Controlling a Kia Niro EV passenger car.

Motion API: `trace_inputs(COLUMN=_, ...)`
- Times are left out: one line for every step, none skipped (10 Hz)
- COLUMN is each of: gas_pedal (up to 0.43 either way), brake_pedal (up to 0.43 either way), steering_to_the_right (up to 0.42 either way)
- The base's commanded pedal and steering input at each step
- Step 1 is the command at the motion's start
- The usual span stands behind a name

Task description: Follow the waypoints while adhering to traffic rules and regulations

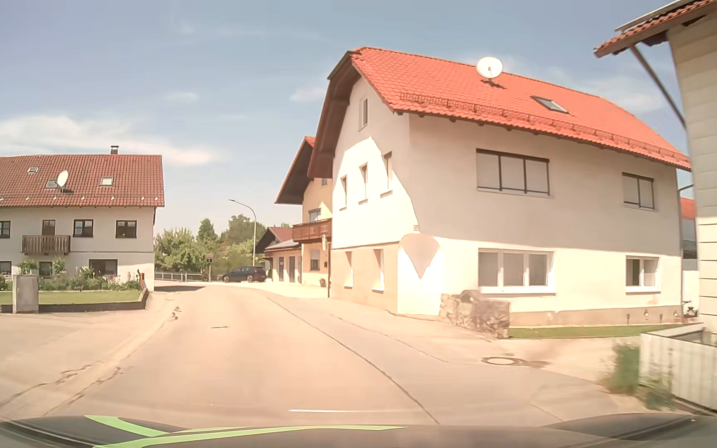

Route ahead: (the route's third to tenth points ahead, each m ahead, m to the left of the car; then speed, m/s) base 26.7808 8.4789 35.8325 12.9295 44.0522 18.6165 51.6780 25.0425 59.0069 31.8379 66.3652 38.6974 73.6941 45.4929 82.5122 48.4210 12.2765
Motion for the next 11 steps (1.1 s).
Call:
trace_inputs(gas_pedal=0.067, brake_pedal=0.000, steering_to_the_right=-0.082)
trace_inputs(gas_pedal=0.067, brake_pedal=0.000, steering_to_the_right=-0.082)
trace_inputs(gas_pedal=0.067, brake_pedal=0.000, steering_to_the_right=-0.079)
trace_inputs(gas_pedal=0.067, brake_pedal=0.000, steering_to_the_right=-0.074)
trace_inputs(gas_pedal=0.067, brake_pedal=0.000, steering_to_the_right=-0.069)
trace_inputs(gas_pedal=0.067, brake_pedal=0.000, steering_to_the_right=-0.067)
trace_inputs(gas_pedal=0.067, brake_pedal=0.000, steering_to_the_right=-0.067)
trace_inputs(gas_pedal=0.067, brake_pedal=0.000, steering_to_the_right=-0.066)
trace_inputs(gas_pedal=0.067, brake_pedal=0.000, steering_to_the_right=-0.066)
trace_inputs(gas_pedal=0.067, brake_pedal=0.000, steering_to_the_right=-0.065)
trace_inputs(gas_pedal=0.067, brake_pedal=0.000, steering_to_the_right=-0.065)
